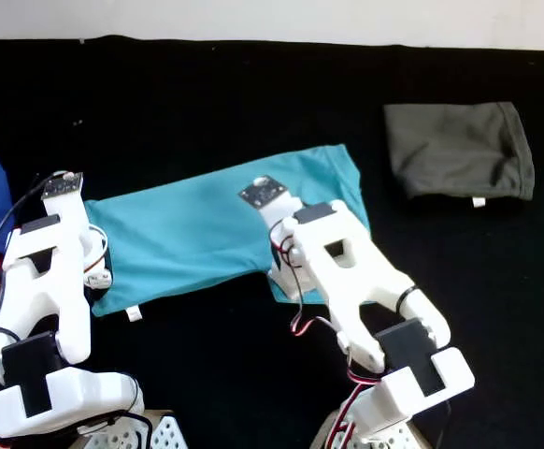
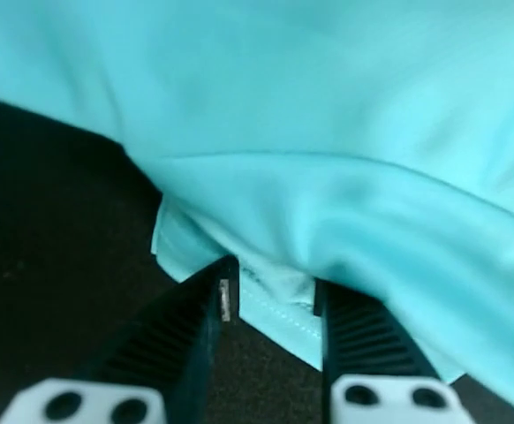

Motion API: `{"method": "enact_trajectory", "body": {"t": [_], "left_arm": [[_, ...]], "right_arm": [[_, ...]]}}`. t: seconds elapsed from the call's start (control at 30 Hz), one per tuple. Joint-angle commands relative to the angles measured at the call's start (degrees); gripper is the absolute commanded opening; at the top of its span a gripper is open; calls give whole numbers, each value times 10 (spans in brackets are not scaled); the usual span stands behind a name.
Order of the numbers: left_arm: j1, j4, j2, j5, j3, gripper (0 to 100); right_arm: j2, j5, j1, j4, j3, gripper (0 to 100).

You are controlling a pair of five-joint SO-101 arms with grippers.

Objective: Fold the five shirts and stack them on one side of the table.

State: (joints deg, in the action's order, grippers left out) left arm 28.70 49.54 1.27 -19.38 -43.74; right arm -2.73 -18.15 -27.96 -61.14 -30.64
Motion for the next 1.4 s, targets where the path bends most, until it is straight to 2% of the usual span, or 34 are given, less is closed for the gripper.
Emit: {"method": "enact_trajectory", "body": {"t": [0.0, 0.33, 0.47, 0.6, 0.9, 1.1, 1.23, 1.37], "left_arm": [[7, -17, 1, 6, -3, 8], [7, -17, 1, 6, -3, 8], [7, -17, 1, 6, -2, 8], [7, -17, 1, 6, -2, 8], [7, -17, 1, 6, -2, 8], [7, -17, 1, 6, -2, 8], [7, -17, 1, 6, -2, 8], [7, -17, 1, 6, -2, 8]], "right_arm": [[23, 6, -4, 6, 25, 27], [119, 4, -4, -15, 22, 8], [132, 4, -5, -60, 26, 12], [130, -51, -5, -85, 22, 15], [135, -55, -4, -85, 39, 51], [135, -56, 32, -91, 80, 51], [135, -100, 53, -132, 125, 51], [134, -101, 55, -167, 137, 56]]}}
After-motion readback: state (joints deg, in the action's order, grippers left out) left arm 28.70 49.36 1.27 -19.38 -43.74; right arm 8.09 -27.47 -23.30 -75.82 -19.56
